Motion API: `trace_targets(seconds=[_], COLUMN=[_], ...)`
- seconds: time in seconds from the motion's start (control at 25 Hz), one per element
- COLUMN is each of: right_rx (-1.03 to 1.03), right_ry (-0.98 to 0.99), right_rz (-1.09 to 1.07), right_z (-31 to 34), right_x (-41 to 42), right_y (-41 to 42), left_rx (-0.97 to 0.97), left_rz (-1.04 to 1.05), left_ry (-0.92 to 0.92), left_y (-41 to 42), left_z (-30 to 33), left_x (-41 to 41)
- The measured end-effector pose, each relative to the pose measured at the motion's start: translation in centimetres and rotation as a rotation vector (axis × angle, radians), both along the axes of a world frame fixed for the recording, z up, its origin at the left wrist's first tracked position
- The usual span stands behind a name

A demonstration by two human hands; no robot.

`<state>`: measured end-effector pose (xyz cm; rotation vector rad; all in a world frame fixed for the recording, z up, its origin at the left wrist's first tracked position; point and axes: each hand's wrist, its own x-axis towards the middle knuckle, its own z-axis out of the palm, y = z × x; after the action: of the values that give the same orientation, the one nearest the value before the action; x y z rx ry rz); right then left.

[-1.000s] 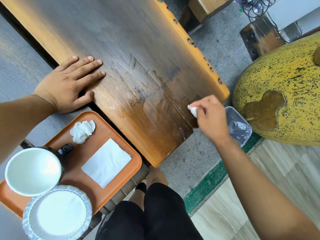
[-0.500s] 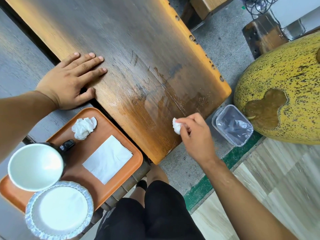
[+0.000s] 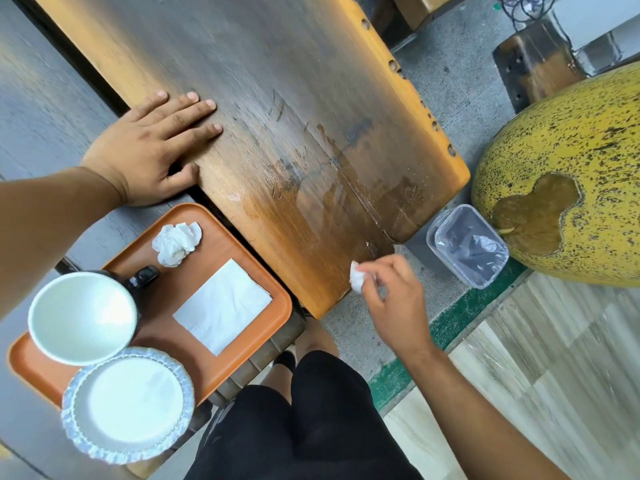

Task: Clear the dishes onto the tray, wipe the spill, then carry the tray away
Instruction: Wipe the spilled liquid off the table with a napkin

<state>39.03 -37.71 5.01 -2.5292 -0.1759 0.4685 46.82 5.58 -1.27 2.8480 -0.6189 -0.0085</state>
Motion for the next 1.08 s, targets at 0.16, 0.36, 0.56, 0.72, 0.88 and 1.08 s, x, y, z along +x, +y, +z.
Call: trace_targets(seconds=[0.16,0.36,0.56,0.72,0.88,1.08], right_rx=[0.109,0.013,0.001,0.076,0.090,0.072], right_ry=[0.103,-0.128,-0.031,-0.006,-0.134,-0.216], right_rz=[0.214,-0.078,0.045,0.265,0.142,0.072], right_z=[0.6,0.3,-0.4,0.0,0.1,-0.9], right_x=[-5.1,2.9,0.3,-5.4,0.3,10.2], right_y=[-0.8,1.2,1.5,0.7,1.6,5.5], left_rx=[0.004,-0.009,-0.016,-0.011,-0.009,-0.004], left_rz=[0.002,0.004,0.005,0.000,0.004,0.000], left_ry=[-0.007,0.000,0.003,0.005,0.003,-0.004], left_y=[0.0,0.1,0.0,0.0,0.0,0.0], left_z=[0.0,0.2,0.1,0.1,0.2,0.1], left_x=[0.1,-0.1,0.1,0.1,0.1,0.1])
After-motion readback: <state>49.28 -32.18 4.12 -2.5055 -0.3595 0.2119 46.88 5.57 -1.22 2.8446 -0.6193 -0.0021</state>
